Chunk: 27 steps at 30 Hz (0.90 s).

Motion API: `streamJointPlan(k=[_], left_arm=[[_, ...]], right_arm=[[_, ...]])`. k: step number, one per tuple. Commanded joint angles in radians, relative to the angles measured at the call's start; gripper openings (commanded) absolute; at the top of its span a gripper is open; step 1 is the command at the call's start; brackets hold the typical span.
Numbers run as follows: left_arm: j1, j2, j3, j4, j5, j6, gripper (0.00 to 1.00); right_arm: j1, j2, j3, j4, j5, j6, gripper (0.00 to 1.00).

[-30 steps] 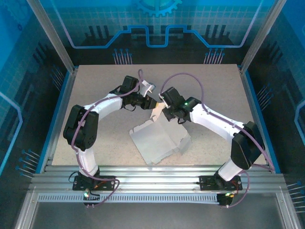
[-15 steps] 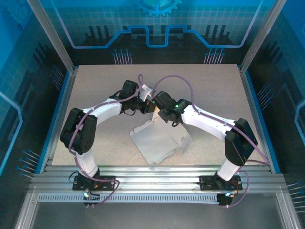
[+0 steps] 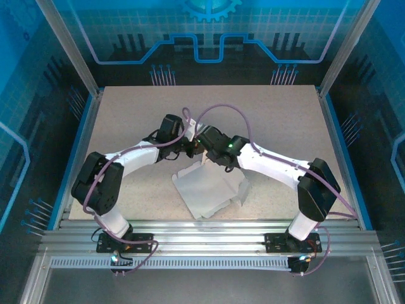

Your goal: Fold the paper box

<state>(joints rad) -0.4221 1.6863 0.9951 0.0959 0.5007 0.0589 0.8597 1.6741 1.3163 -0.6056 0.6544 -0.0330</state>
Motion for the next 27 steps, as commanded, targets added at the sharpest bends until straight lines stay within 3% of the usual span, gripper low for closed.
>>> streamJointPlan(k=[1,15,23,27], left_arm=[[-0.014,-0.016,-0.033,0.003,-0.016,0.013,0.04],[-0.03,-0.061,-0.094,0.059,-0.072,0.016,0.03],[-0.041,-0.063,-0.114,0.071,-0.101,0.016,0.03],[-0.043,-0.065,-0.121,0.074,-0.102,0.014,0.03]], right_arm=[[0.035,-0.021,-0.008,0.049,0.001,-0.058,0.1],[-0.025,-0.104,0.001,0.069,-0.234,0.057,0.26],[-0.138,-0.204,-0.069,0.174,-0.498,0.232,0.29],[-0.257,-0.269,-0.164,0.306,-0.676,0.386,0.34]])
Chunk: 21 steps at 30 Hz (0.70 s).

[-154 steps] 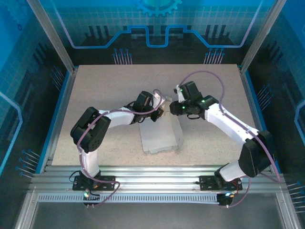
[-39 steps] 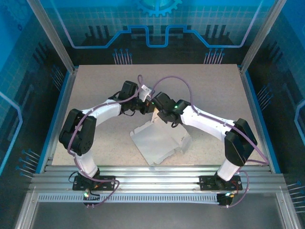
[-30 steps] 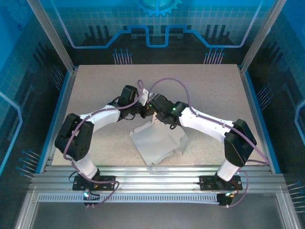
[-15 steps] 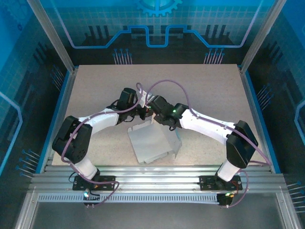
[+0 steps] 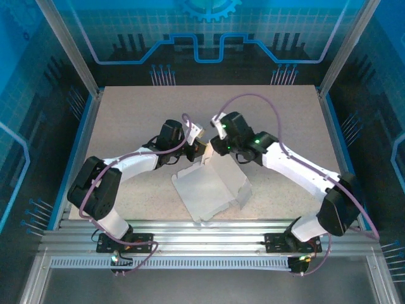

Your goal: Fold the paper box

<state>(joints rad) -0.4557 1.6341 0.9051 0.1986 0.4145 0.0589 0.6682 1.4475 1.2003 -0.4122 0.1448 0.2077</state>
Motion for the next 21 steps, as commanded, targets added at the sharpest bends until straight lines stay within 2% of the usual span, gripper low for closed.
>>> streamJointPlan(k=[1,4,7,15,21], left_arm=[[-0.009,-0.012,-0.03,-0.028,-0.017,0.016,0.03],[-0.009,-0.012,-0.033,-0.023,-0.017,0.013,0.03],[-0.011,-0.019,-0.044,-0.014,-0.022,0.007,0.03],[-0.01,-0.037,-0.076,0.007,-0.032,-0.007,0.03],[-0.011,-0.052,-0.093,0.016,-0.038,-0.013,0.03]], right_arm=[[-0.106,-0.053,-0.076,0.156,-0.226,0.188,0.35],[-0.215,-0.046,-0.14,0.278,-0.372,0.294,0.35],[-0.269,-0.009,-0.192,0.377,-0.44,0.386,0.35],[-0.286,0.14,-0.303,0.699,-0.538,0.582,0.35],[-0.273,0.215,-0.346,0.838,-0.549,0.645,0.36]])
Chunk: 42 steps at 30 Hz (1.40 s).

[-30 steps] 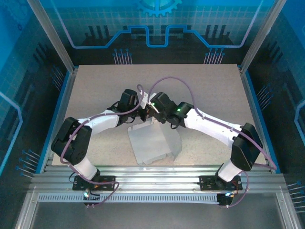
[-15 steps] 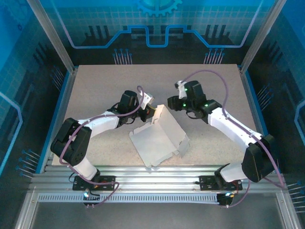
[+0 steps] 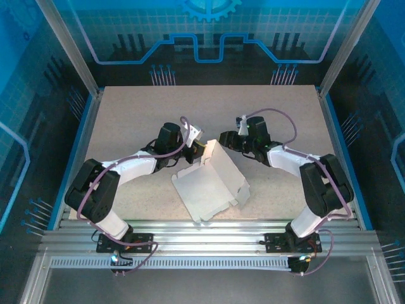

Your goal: Fold the paper box

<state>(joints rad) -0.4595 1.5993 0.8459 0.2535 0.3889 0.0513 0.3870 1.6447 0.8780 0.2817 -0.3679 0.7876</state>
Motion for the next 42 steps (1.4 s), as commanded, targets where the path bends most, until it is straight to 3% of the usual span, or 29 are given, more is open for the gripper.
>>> streamJointPlan(k=[1,13,23,35,42], left_arm=[[-0.007,-0.019,-0.036,-0.04,-0.013,-0.005,0.04],[-0.007,-0.041,-0.056,-0.055,-0.008,-0.002,0.04],[-0.007,-0.053,-0.062,-0.069,-0.001,0.001,0.04],[-0.007,-0.072,-0.067,-0.087,0.001,0.008,0.04],[-0.007,-0.081,-0.066,-0.115,-0.041,0.029,0.05]], right_arm=[[0.013,0.02,-0.028,0.15,-0.034,0.067,0.36],[0.051,0.049,-0.049,0.242,-0.019,0.091,0.39],[0.087,0.074,-0.042,0.238,0.003,0.063,0.4],[0.151,0.069,-0.007,0.144,0.121,-0.033,0.44],[0.153,0.058,-0.03,0.202,0.096,-0.042,0.45]])
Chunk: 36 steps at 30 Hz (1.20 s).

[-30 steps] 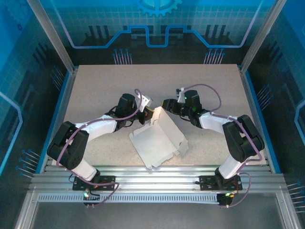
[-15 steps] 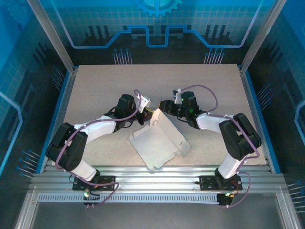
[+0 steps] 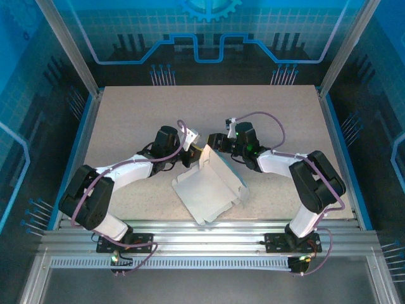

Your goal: Fold the paper box

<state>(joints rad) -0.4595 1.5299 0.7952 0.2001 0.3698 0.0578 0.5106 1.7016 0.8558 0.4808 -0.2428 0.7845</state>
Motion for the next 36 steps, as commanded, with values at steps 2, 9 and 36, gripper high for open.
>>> streamJointPlan(k=[2,9,36], left_arm=[[-0.005,-0.012,-0.011,-0.07,-0.037,0.031,0.05],[-0.003,0.0,-0.007,-0.089,-0.067,0.043,0.06],[-0.003,0.005,0.021,-0.119,0.017,0.044,0.05]], right_arm=[[0.029,-0.006,-0.013,0.012,-0.037,-0.042,0.46],[0.006,-0.019,-0.045,0.067,-0.061,-0.01,0.46],[0.025,-0.037,0.018,-0.122,0.04,-0.096,0.45]])
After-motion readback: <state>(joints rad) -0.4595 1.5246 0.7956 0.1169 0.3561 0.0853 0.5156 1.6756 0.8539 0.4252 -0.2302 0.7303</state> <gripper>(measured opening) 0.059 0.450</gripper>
